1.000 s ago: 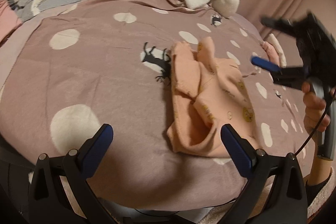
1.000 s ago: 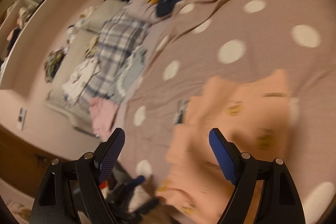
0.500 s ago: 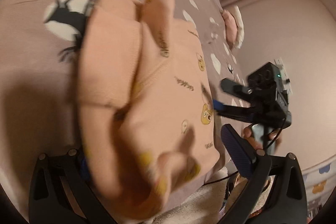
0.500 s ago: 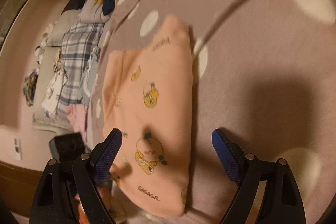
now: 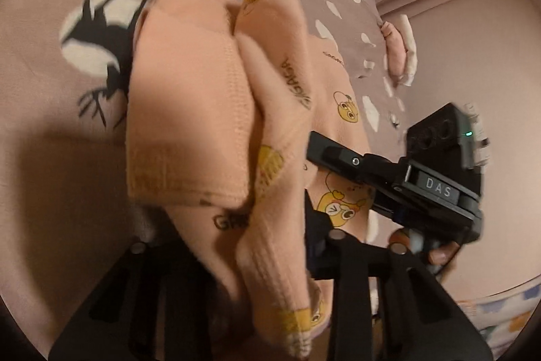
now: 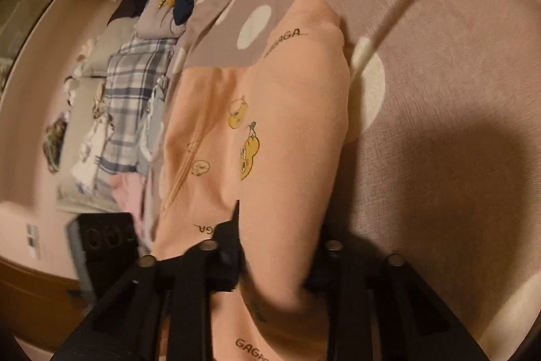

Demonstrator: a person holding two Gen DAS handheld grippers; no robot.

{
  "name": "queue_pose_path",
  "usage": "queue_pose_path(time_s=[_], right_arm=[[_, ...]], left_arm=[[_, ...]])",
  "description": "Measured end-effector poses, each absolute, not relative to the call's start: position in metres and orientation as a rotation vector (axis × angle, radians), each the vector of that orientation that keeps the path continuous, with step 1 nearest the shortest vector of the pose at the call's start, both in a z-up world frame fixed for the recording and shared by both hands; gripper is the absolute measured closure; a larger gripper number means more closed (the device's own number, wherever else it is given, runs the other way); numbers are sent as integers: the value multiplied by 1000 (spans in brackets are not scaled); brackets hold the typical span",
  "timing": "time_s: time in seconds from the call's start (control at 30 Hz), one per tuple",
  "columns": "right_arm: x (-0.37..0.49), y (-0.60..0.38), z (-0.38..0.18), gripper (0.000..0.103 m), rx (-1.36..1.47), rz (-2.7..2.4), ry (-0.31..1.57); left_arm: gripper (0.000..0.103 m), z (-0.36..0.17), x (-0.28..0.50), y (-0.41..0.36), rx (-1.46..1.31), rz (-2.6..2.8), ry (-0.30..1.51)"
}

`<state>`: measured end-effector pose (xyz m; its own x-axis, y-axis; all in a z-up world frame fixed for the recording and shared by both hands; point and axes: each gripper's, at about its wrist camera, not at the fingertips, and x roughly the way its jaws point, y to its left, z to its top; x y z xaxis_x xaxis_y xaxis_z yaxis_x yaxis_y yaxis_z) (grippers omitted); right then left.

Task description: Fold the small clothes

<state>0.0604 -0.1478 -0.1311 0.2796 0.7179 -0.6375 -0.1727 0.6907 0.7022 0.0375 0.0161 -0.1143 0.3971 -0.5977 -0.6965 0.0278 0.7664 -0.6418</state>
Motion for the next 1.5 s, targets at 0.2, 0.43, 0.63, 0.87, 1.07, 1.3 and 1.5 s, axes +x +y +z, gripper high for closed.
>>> queue_pose_path(time_s=[0.2,0.43,0.63,0.87,1.07,1.3,1.5], right_arm=[[48,-156,-90,79,538,652,1036],[12,-185,22,79,466,698,817],[-6,-211,88,79,413,700,664],[14,-242,26,17,401,426,849],[7,-256,-7,17,362,360,922],[-6,-256,3,13,363,359,906],[-13,-251,4,8,361,379,911]], left_arm=[[77,-63,22,5,-493,-424,985],[77,45,6,-28,-403,-512,774],[73,85,-11,-44,-407,-555,654],[2,15,-5,-31,-335,-275,857],[1,-5,-11,-34,-209,-264,876],[1,10,-20,-46,-143,-267,817],[1,8,-24,-56,-92,-280,816]])
